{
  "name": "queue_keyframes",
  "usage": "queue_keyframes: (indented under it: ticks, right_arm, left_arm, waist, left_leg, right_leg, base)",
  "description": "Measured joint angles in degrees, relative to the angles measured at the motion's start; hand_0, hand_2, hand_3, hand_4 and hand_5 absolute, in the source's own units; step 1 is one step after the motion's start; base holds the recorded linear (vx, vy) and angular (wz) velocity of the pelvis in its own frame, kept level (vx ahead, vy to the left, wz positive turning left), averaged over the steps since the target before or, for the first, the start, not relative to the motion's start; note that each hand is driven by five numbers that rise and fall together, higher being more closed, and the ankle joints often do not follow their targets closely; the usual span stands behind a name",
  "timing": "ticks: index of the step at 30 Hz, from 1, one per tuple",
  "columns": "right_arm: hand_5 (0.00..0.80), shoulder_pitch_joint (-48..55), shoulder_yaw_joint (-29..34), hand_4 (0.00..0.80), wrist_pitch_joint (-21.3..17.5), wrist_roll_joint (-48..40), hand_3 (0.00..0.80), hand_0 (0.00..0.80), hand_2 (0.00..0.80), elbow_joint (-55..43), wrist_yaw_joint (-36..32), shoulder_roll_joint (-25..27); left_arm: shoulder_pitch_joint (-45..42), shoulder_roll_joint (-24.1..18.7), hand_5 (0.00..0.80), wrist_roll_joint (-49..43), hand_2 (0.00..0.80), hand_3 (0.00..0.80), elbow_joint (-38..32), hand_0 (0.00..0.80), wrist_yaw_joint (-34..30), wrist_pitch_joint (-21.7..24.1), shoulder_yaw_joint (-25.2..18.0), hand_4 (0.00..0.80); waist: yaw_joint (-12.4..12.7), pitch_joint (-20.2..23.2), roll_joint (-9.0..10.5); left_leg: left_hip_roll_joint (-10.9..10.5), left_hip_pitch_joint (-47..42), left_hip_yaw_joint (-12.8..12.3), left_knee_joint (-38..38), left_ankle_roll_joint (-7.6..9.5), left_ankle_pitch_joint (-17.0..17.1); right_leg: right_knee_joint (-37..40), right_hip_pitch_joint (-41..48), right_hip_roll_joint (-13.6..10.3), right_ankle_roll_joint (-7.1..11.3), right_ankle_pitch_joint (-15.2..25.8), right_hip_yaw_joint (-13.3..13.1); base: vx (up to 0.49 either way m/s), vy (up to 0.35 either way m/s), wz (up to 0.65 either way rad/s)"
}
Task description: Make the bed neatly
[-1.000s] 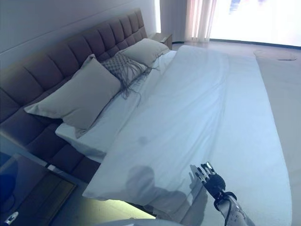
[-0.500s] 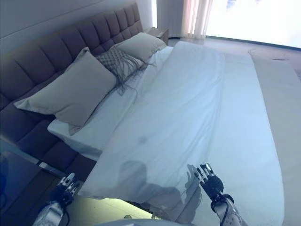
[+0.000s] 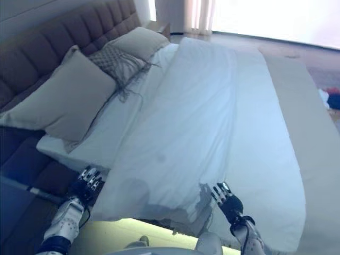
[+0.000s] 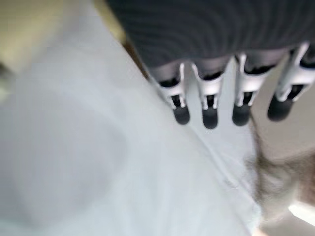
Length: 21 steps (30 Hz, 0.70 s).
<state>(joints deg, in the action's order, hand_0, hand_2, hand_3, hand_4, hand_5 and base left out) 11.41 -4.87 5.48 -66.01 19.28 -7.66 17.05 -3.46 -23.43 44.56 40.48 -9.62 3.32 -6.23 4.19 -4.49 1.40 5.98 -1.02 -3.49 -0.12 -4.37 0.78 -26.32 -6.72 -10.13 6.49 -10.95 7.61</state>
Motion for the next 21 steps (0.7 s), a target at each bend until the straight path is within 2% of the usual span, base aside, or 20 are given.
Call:
queue_keyframes:
  ticks: [1, 2, 3, 5, 6, 7, 9, 10, 13, 16, 18, 19, 21]
  right_arm:
    - [0.0, -1.4, 0.0, 0.0, -0.5, 0.0, 0.0, 0.0, 0.0, -0.2, 0.0, -0.1]
    - [0.0, -2.7, 0.0, 0.0, -0.6, 0.0, 0.0, 0.0, 0.0, 0.0, 0.0, 0.0]
    - [0.0, -3.7, -0.2, 0.0, -0.4, 0.1, 0.0, 0.0, 0.0, -0.2, 0.0, -0.2]
    - [0.0, -2.6, -0.4, 0.0, 0.4, 0.1, 0.0, 0.0, 0.0, -0.2, -0.1, -0.7]
    - [0.0, -2.2, -0.4, 0.0, 0.9, 0.1, 0.0, 0.0, 0.0, -0.2, -0.2, -0.4]
    - [0.0, -2.0, -0.3, 0.0, 1.2, 0.2, 0.0, 0.0, 0.0, -0.1, -0.2, -0.1]
    - [0.0, -1.6, -0.6, 0.0, 2.2, 0.3, 0.0, 0.0, 0.0, 0.0, -0.2, -0.3]
    - [0.0, -0.8, -1.2, 0.0, 2.6, 0.3, 0.0, 0.0, 0.0, 0.1, -0.3, -0.3]
    - [0.0, 0.7, -0.4, 0.0, 2.5, 0.1, 0.0, 0.0, 0.0, 1.7, -0.7, 0.7]
    - [0.0, 1.9, 0.6, 0.0, 2.7, 0.1, 0.0, 0.0, 0.0, 2.1, -0.7, 3.0]
    - [0.0, 3.1, 1.7, 0.0, 2.8, 0.1, 0.0, 0.0, 0.0, 2.4, -0.8, 2.7]
    - [0.0, 4.0, 2.6, 0.0, 2.7, 0.1, 0.0, 0.0, 0.0, 3.0, -1.2, 1.8]
    - [0.0, 5.1, 2.3, 0.0, 2.6, 0.1, 0.0, 0.0, 0.0, 3.4, -1.6, 1.3]
  left_arm:
    - [-1.1, -0.1, 0.0, 0.1, 0.0, 0.0, 0.6, 0.0, 0.1, -0.2, -0.4, 0.0]
    - [-1.2, 0.7, 0.0, 0.2, 0.0, 0.0, 1.5, 0.0, 0.3, -0.2, -0.9, 0.0]
    - [-1.8, 2.0, 0.0, 0.5, 0.0, 0.0, 1.5, 0.0, 0.5, -0.2, -1.7, 0.0]
    - [-2.6, 3.4, 0.0, 1.8, 0.0, 0.0, 1.3, 0.0, 0.6, 0.5, -1.8, 0.0]
    - [-3.2, 4.5, 0.0, 1.9, 0.0, 0.0, 1.0, 0.0, 0.6, 1.0, -1.8, 0.0]
    - [-3.7, 5.2, 0.0, 1.9, 0.0, 0.0, 1.0, 0.0, 0.6, 1.0, -1.8, 0.0]
    - [-5.2, 5.5, 0.0, 1.9, 0.0, 0.0, -0.4, 0.0, 0.7, 1.1, -1.9, 0.0]
    - [-6.8, 5.5, 0.0, 1.9, 0.0, 0.0, -1.7, 0.0, 0.5, 1.2, -2.9, 0.0]
    - [-7.8, 5.5, 0.0, 2.4, 0.0, 0.0, -1.3, 0.0, 0.5, 1.3, -3.6, 0.0]
    - [-7.5, 5.8, 0.0, 3.8, 0.0, 0.0, -1.0, 0.0, 0.0, 1.6, -3.6, 0.0]
    - [-6.6, 6.2, 0.0, 3.9, 0.0, 0.0, -0.9, 0.0, -0.1, 2.1, -3.3, 0.0]
    - [-5.3, 6.1, 0.0, 4.0, 0.0, 0.0, -1.0, 0.0, -0.3, 2.2, -2.3, 0.0]
    - [-3.7, 6.7, 0.0, 4.0, 0.0, 0.0, -1.0, 0.0, -1.0, 2.3, -1.1, 0.0]
  waist:
    - [1.1, 0.2, 0.18]
    - [2.1, 0.1, -0.18]
    - [2.5, 0.1, -0.87]
    - [3.0, 0.4, -0.48]
    - [3.2, 0.8, -0.82]
    - [3.1, 1.0, -1.62]
    - [3.4, 0.0, -1.33]
    - [3.4, 0.1, -0.6]
    - [2.9, -0.2, -1.08]
    - [0.6, -0.9, -2.09]
    - [-1.0, -1.2, -2.07]
    - [-1.9, -1.3, -2.01]
    - [-2.1, -1.5, -2.34]
  left_leg:
    - [-1.1, 1.3, 1.1, 0.2, -0.05, -0.1]
    - [-1.2, 2.2, 1.0, 0.6, -0.3, 0.2]
    - [-0.9, 2.9, 0.7, 2.0, -0.99, 1.1]
    - [-0.8, 4.3, -0.6, 5.3, -1.0, 1.0]
    - [-0.3, 4.8, -1.5, 5.7, 0.14, 0.1]
    - [0.6, 4.7, -1.9, 4.6, -0.8, -0.6]
    - [0.7, 4.9, -1.7, 4.9, -1.33, -0.8]
    - [0.4, 4.6, -1.9, 5.2, -1.59, -0.9]
    - [1.3, 4.9, -0.9, 7.3, -2.3, -1.1]
    - [1.3, 6.3, -0.7, 8.7, -1.47, -1.8]
    - [1.9, 8.0, -0.8, 10.3, -1.26, -2.1]
    - [3.5, 9.9, 0.7, 15.0, -0.88, -3.0]
    - [8.1, 11.0, 2.9, 18.8, -1.85, -3.3]
  right_leg:
    - [6.2, 1.7, 0.2, -0.18, -0.5, -0.4]
    - [9.4, 1.8, 0.5, -0.22, 0.2, -0.7]
    - [12.0, 2.6, 1.0, -0.28, 1.9, -0.6]
    - [16.9, 4.8, 1.2, -0.26, 4.2, -0.7]
    - [20.1, 5.8, 1.8, -0.25, 5.7, -0.7]
    - [21.9, 6.3, 2.5, -0.12, 6.9, -0.6]
    - [17.7, 4.7, 2.8, -0.32, 6.0, -1.7]
    - [13.0, 2.1, 2.8, -1.48, 3.7, -1.8]
    - [11.5, 1.5, 2.9, -2.14, 2.5, -2.5]
    - [9.7, 0.4, 2.5, -2.27, 2.2, -2.4]
    - [9.4, 0.5, 1.3, -2.61, 2.3, -1.5]
    - [9.0, 0.5, 0.4, -2.36, 2.2, -0.1]
    - [7.7, 0.5, -1.2, -1.18, 1.6, 1.4]
  base:
    - [-0.274, -0.077, -0.64]
    - [-0.289, -0.083, -0.5]
    - [-0.285, -0.085, -0.28]
    - [-0.245, -0.062, -0.08]
    - [-0.204, -0.035, -0.07]
    - [-0.191, -0.021, -0.09]
    - [-0.2, 0.009, -0.13]
    - [-0.211, 0.051, -0.17]
    - [-0.114, 0.12, -0.13]
    - [-0.004, 0.276, 0.02]
    - [-0.001, 0.347, 0.24]
    - [0.014, 0.399, 0.23]
    - [0.036, 0.459, 0.08]
